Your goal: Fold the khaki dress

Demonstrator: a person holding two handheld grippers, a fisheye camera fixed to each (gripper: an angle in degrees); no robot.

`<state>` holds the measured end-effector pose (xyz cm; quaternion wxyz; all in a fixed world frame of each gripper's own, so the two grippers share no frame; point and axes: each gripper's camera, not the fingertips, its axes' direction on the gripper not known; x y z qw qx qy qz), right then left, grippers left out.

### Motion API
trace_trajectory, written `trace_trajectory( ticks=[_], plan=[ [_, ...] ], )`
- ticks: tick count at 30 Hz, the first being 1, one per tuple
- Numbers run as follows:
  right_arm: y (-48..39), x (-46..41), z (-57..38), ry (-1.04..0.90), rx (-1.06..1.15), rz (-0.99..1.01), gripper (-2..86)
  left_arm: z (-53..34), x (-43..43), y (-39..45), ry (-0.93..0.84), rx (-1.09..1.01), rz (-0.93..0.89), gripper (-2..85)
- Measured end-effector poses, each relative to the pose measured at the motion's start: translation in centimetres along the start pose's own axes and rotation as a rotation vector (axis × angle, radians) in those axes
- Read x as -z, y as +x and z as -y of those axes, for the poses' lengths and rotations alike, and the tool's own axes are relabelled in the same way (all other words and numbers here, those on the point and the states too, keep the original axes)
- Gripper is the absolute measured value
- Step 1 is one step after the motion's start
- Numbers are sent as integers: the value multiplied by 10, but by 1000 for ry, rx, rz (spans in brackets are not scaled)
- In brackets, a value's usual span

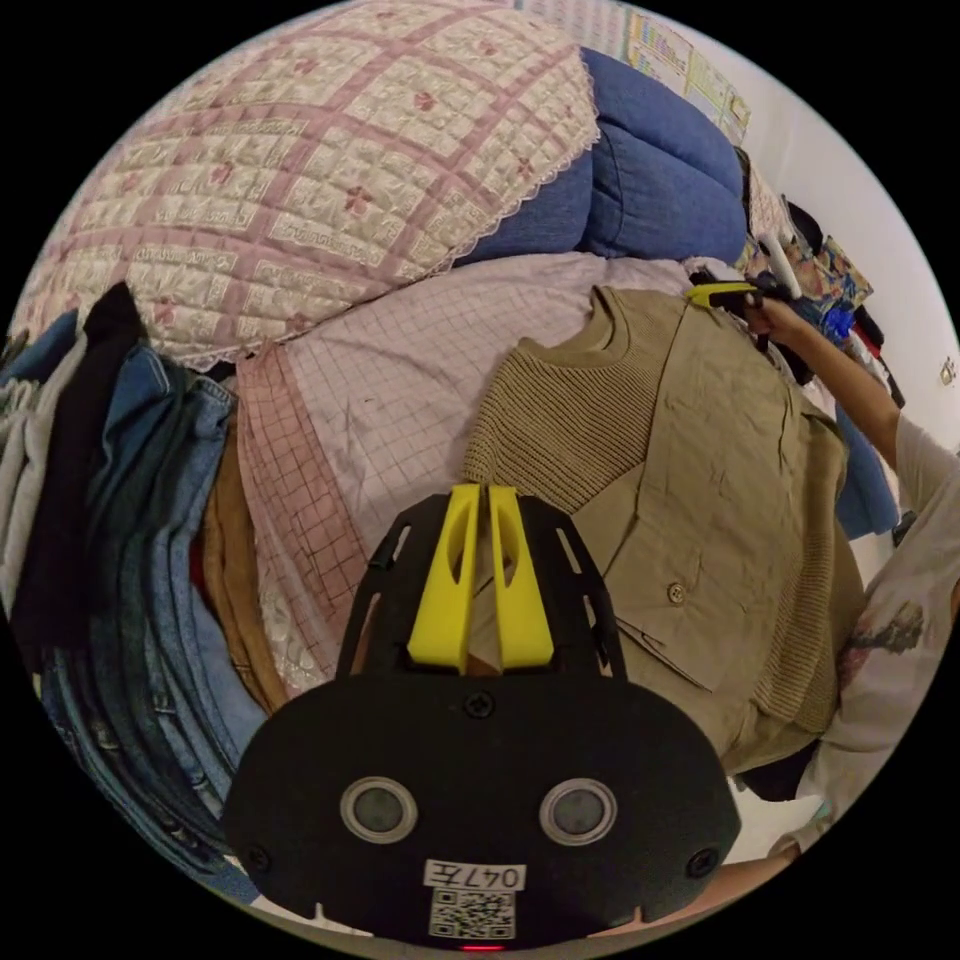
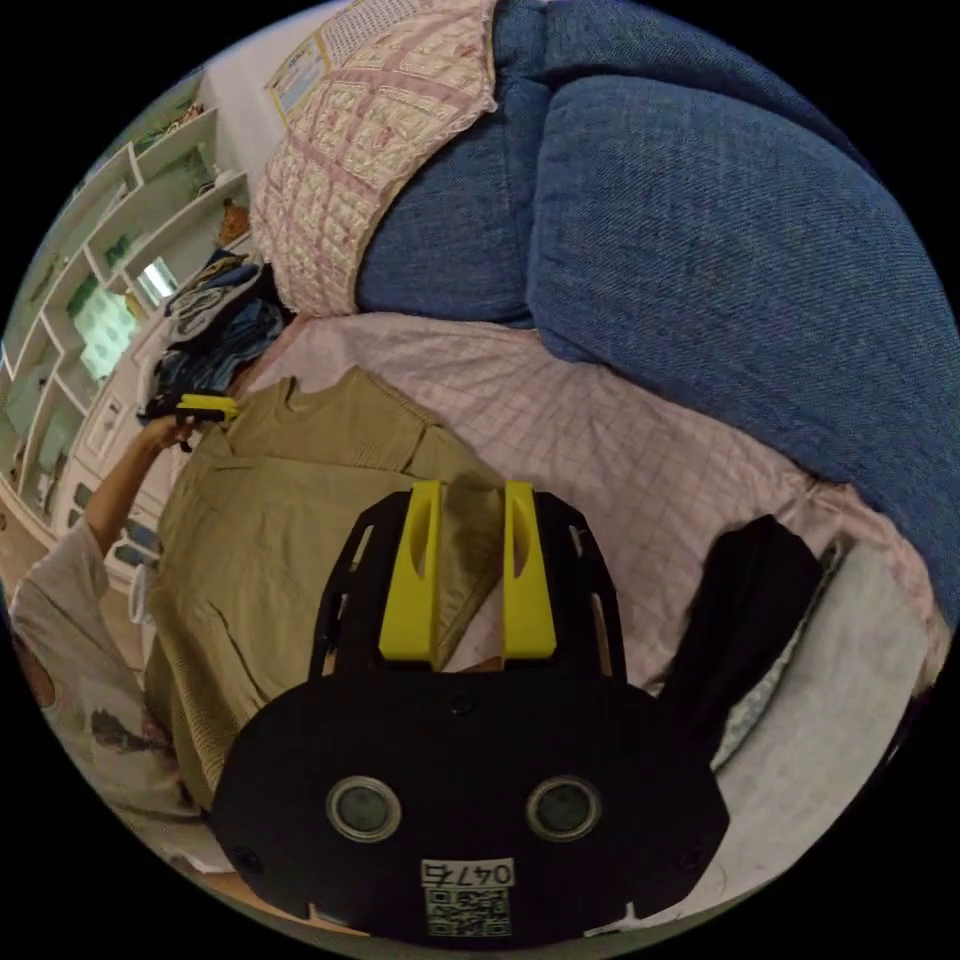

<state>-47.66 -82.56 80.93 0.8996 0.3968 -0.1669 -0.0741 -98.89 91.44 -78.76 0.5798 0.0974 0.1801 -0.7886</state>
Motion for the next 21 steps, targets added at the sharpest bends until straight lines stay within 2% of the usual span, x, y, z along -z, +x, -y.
trace_trajectory(
  ticks=[5,8,10,16,21],
  plan=[
    [-22,37,-10,3,104,-97,4,4,1,42,81,-64,161,-5],
    [-52,87,-16,59,175,-235,-6,-2,1,68,146,-70,272,-7],
    [-82,146,-25,159,222,-370,-9,-6,6,91,206,-82,366,-8],
    [-135,302,-40,330,321,-587,-11,6,17,127,310,-122,521,-8],
    [-118,395,-21,383,301,-703,-12,52,5,105,318,-104,578,-9]
  ],
)
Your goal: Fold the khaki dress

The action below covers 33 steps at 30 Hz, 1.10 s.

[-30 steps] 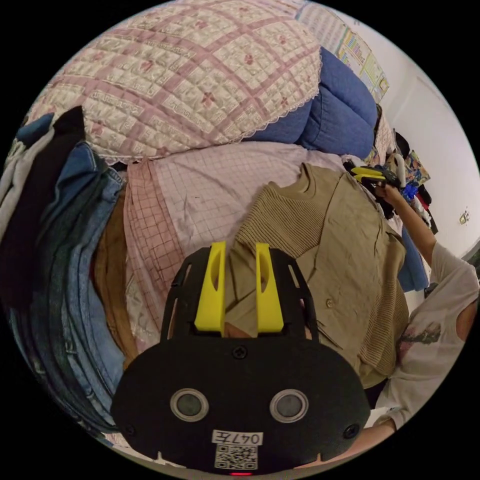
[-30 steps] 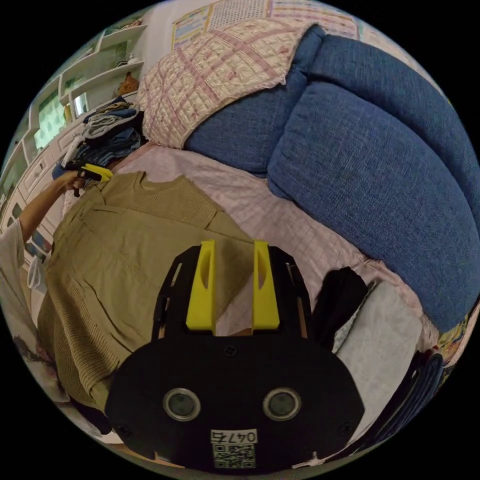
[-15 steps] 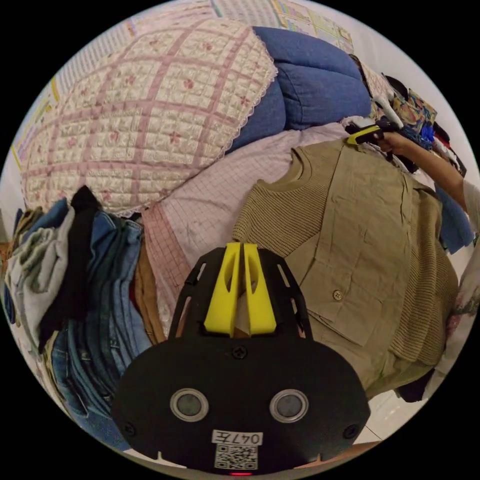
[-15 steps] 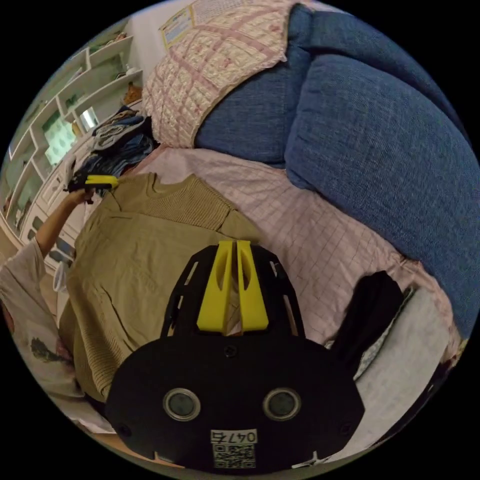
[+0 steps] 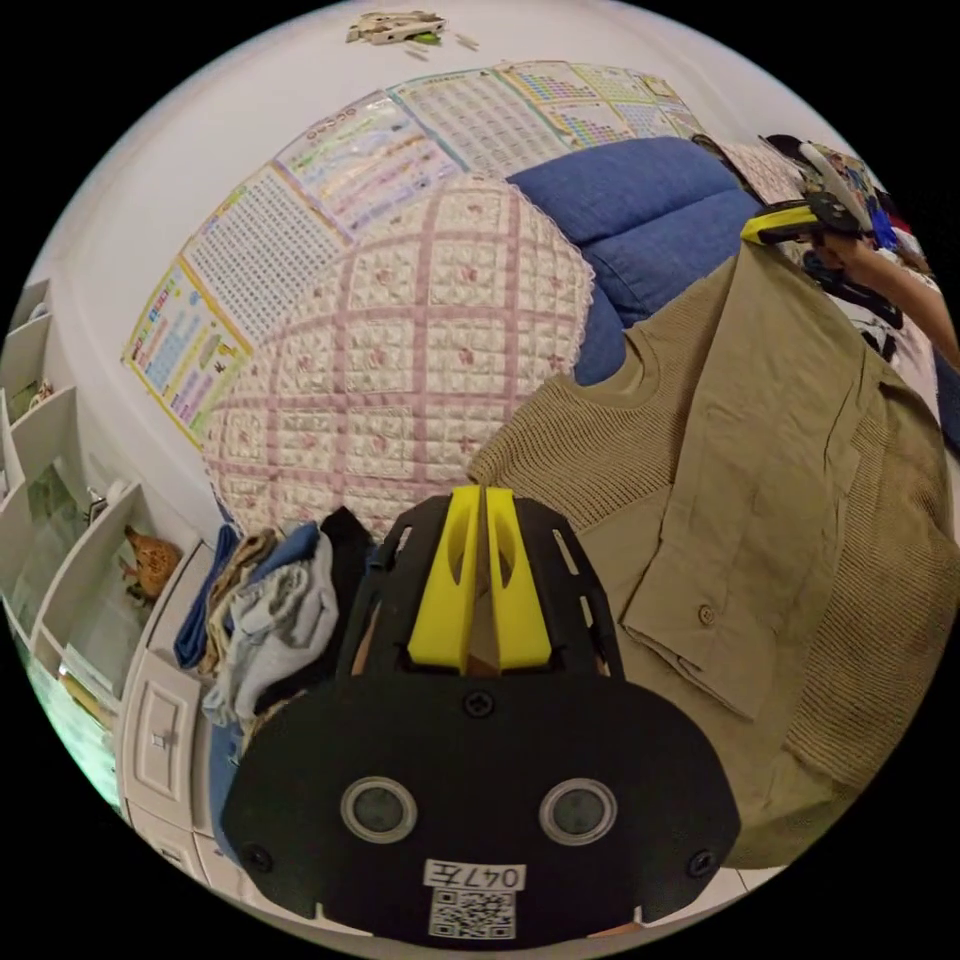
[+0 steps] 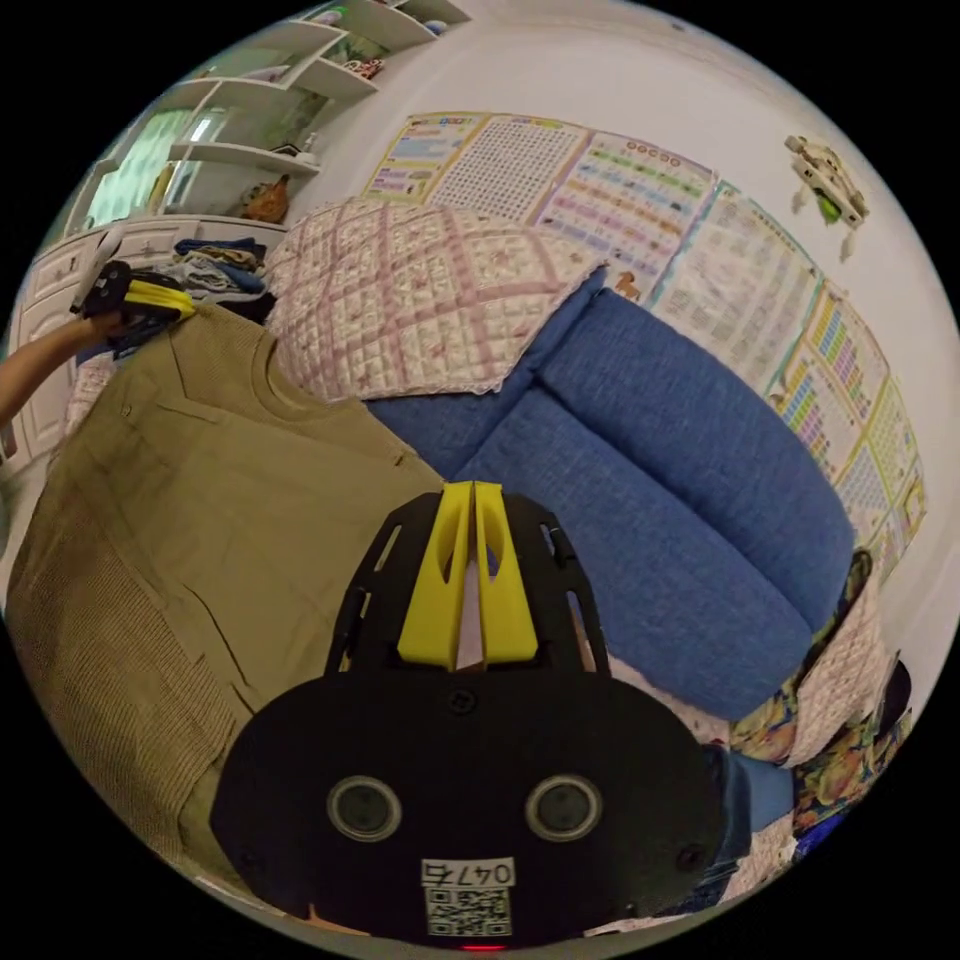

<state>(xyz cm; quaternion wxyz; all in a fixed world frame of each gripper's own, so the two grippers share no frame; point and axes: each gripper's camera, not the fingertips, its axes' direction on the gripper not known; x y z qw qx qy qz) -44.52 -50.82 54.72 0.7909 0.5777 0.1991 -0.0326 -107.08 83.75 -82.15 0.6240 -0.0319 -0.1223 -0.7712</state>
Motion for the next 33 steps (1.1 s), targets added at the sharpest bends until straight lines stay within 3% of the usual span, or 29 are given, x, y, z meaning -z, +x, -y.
trace_trajectory(
  ticks=[5,10,13,15,21,27,30,33],
  plan=[
    [68,-35,2,-60,-47,15,-12,21,-109,14,-150,-25,-19,-8],
    [99,-109,-47,-294,-115,12,-7,-19,-235,65,-374,1,-82,-3],
    [119,-124,-82,-480,-189,49,8,-51,-261,78,-423,20,-49,8],
    [139,-101,-94,-486,-245,14,29,-68,-261,71,-433,46,-19,25],
    [243,102,-93,-131,-436,-94,87,-157,-157,-28,-139,406,-135,90],
    [296,376,-135,274,-442,-128,33,-288,40,-14,181,257,-80,78],
    [296,456,-171,260,-491,-118,17,-356,105,5,207,236,-18,68],
    [270,503,-214,237,-486,-19,17,-425,145,27,211,257,-71,59]
  ],
)
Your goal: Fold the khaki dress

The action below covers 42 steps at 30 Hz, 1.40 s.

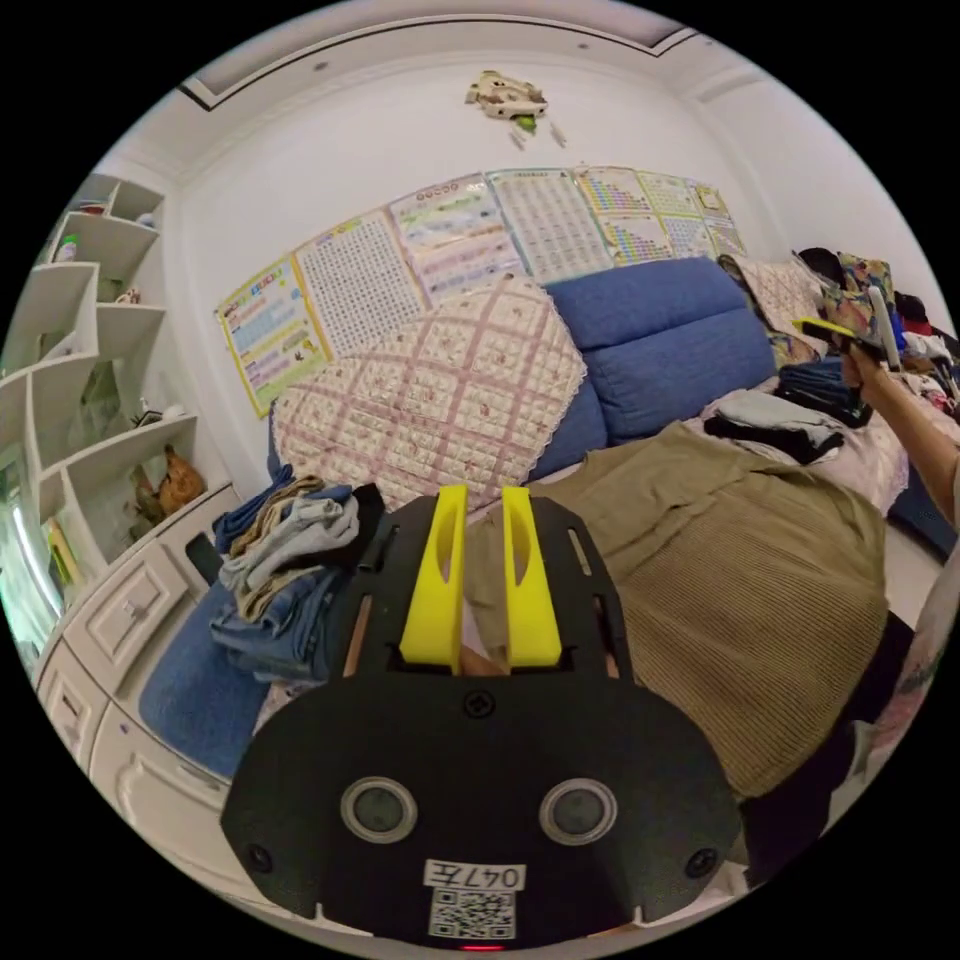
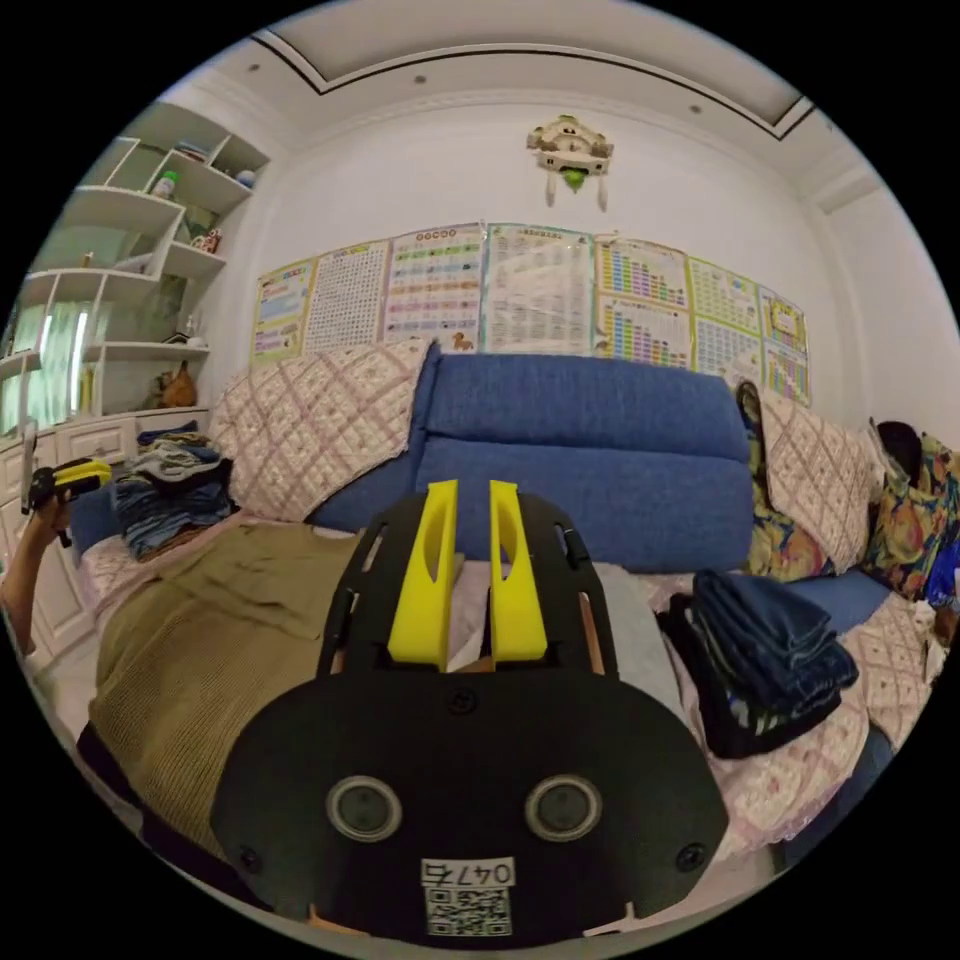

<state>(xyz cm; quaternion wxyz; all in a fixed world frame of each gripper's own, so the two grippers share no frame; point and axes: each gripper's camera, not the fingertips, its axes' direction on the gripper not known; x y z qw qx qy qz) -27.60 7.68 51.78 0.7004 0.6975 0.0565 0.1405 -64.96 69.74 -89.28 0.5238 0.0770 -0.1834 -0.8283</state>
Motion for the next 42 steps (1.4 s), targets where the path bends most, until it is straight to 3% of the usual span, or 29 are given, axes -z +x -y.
trace_trajectory(
  ticks=[3,7,9,13,17,20,24,30,32,34,36,39,42],
  plan=[
    [-11,20,-53,-168,32,47,25,-65,20,14,-82,-18,-89,59],
    [-4,4,-132,-447,-37,227,35,-133,10,44,-296,-216,-15,62],
    [2,-2,-152,-481,-81,334,35,-153,2,48,-334,-235,-44,62],
    [0,-3,-169,-431,-113,371,37,-185,-13,26,-319,-81,-331,49],
    [-4,-21,-171,-450,-192,431,34,-216,-34,-8,-319,51,-359,19],
    [-26,-36,-164,-499,-140,435,4,-235,-50,-25,-347,19,-416,10],
    [-60,-9,-119,-402,-62,340,-4,-258,-64,-53,-385,-10,-401,6],
    [-86,-76,-134,-686,-184,294,-4,-301,-96,-102,-410,57,-423,0],
    [-104,-74,-116,-672,-159,206,14,-312,-103,-115,-419,60,-425,-2],
    [-121,-56,-83,-546,-188,-75,97,-327,-108,-132,-410,66,-421,-4],
    [-146,-45,-52,-416,-152,-165,126,-340,-115,-145,-407,79,-419,-5],
    [-215,-70,15,-275,-66,-12,100,-362,-129,-162,-397,106,-422,-7],
    [-325,-146,78,-287,87,243,88,-377,-141,-174,-376,118,-438,-9]
  ],
)
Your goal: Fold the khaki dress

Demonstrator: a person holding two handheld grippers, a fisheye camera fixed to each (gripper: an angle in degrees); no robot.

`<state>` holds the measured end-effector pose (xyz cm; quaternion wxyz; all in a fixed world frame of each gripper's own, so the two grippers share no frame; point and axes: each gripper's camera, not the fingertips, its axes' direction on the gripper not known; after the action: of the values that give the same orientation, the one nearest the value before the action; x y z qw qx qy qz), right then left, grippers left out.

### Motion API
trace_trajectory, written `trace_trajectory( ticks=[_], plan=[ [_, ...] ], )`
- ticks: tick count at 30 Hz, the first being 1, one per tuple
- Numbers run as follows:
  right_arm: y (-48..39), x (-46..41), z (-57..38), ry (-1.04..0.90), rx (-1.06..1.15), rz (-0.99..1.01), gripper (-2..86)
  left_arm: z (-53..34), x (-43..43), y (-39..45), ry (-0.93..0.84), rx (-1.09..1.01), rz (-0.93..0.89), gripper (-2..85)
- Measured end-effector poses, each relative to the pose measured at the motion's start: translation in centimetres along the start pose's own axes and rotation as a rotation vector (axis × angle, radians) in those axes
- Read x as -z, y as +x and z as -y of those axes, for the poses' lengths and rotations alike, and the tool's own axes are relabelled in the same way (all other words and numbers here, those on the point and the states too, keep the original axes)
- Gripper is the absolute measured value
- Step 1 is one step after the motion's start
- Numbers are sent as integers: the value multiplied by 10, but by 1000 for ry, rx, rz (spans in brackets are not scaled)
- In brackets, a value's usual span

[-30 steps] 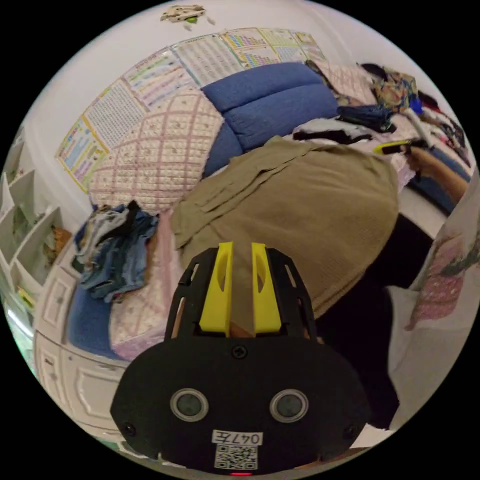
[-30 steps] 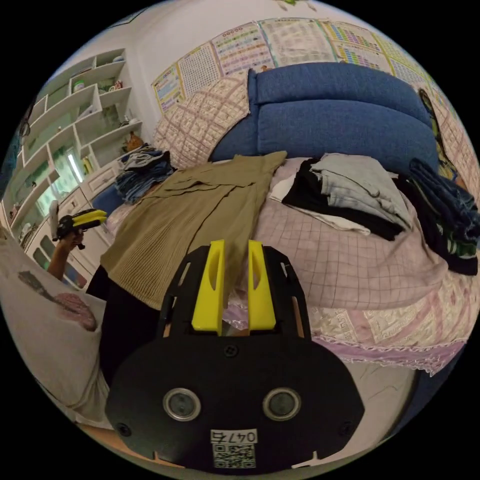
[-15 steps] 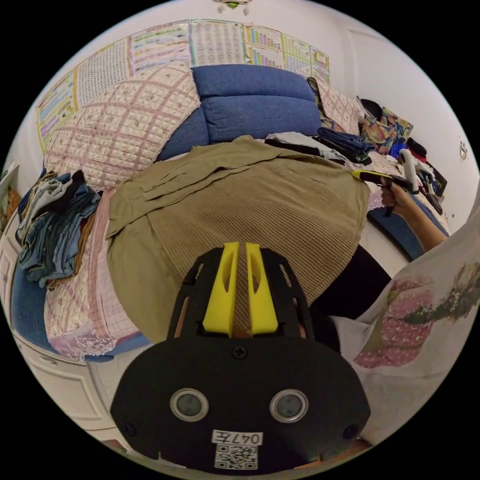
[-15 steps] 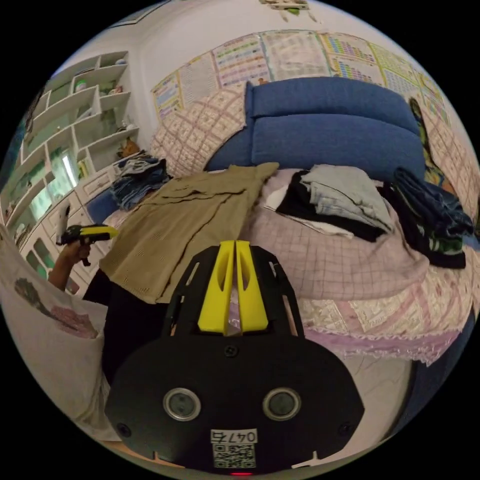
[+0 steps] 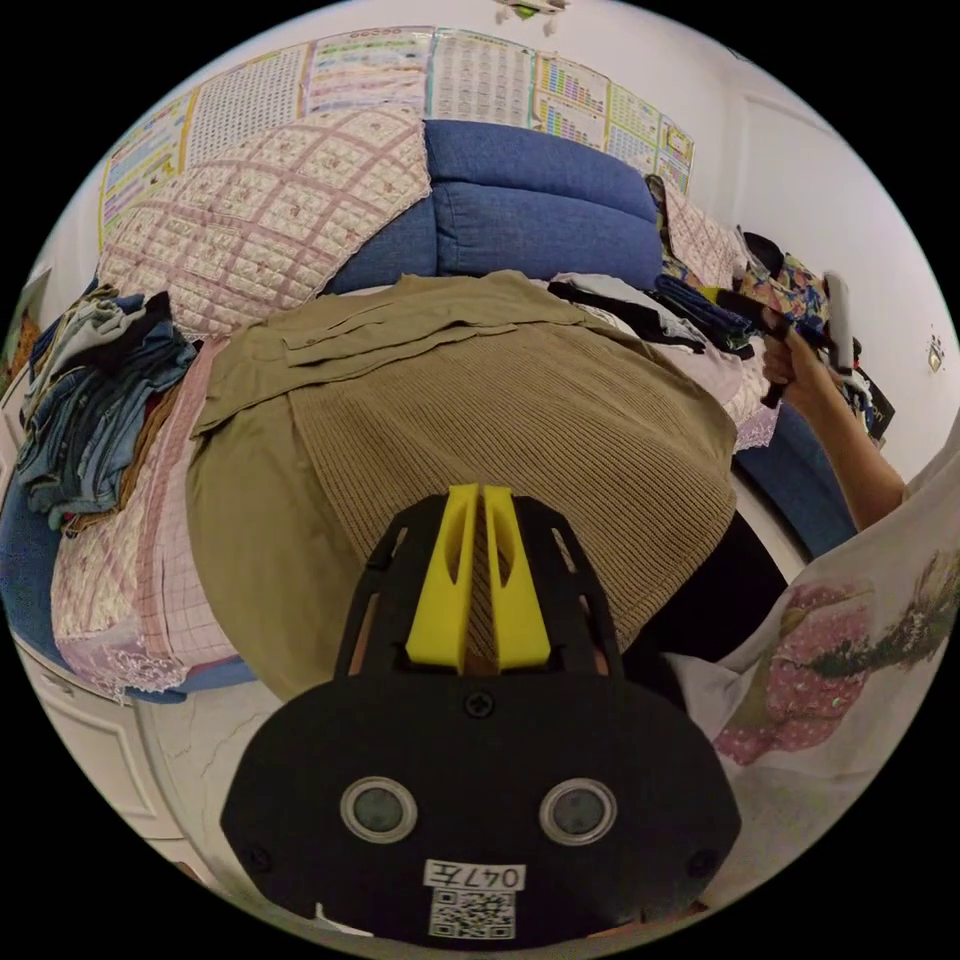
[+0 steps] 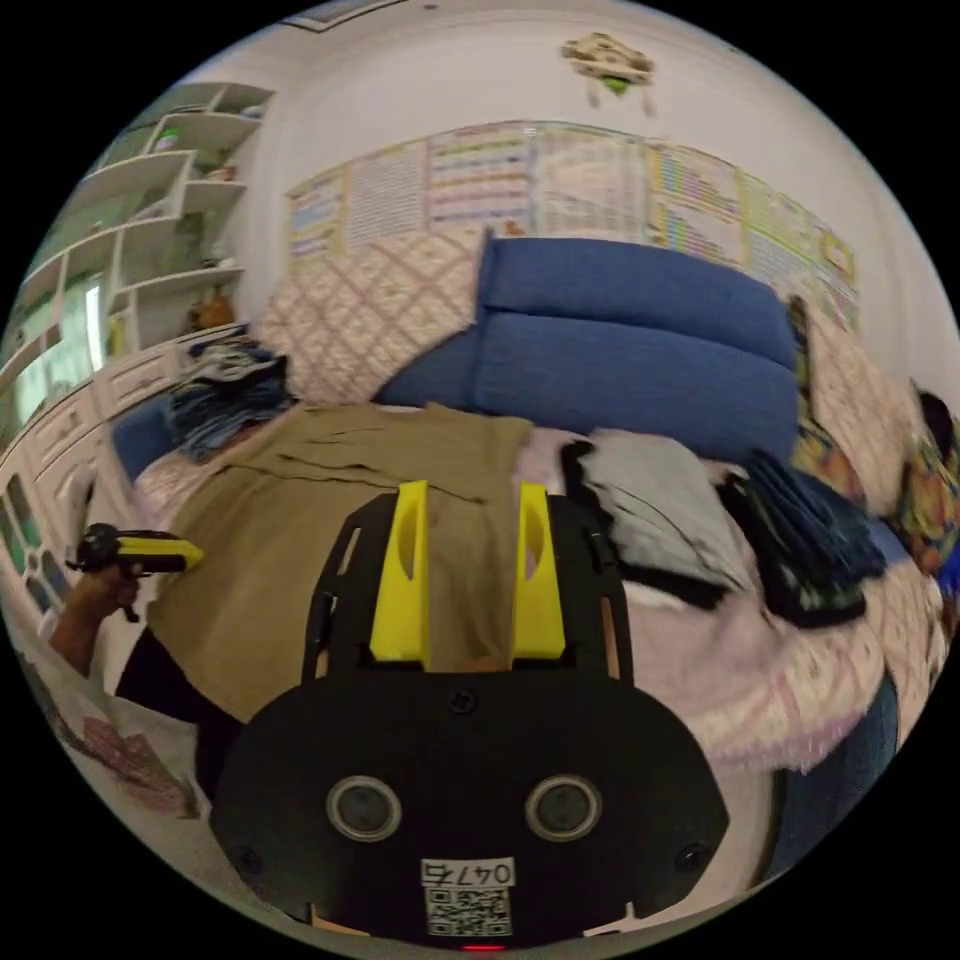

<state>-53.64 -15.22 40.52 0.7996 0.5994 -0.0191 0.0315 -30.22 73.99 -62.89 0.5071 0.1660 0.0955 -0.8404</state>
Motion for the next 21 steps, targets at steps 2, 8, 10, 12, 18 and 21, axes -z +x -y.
trace_trajectory(
  ticks=[2,8,10,12,18,21],
  plan=[
    [-60,-60,50,-37,133,123,81,-5,-4,-8,2,-3,12,-9],
    [-230,-264,166,-89,445,230,40,-24,-21,-26,-14,-36,51,-10],
    [-269,-353,186,-204,498,232,39,-29,-25,-34,-11,-37,46,-10],
    [-285,-407,189,-295,513,253,40,-33,-28,-39,-4,-32,54,-10],
    [-265,-477,163,-379,518,147,10,-39,-47,-49,-17,-39,65,-9],
    [-202,-444,161,-298,408,195,0,-38,-60,-49,-21,-45,66,-9]
  ],
)
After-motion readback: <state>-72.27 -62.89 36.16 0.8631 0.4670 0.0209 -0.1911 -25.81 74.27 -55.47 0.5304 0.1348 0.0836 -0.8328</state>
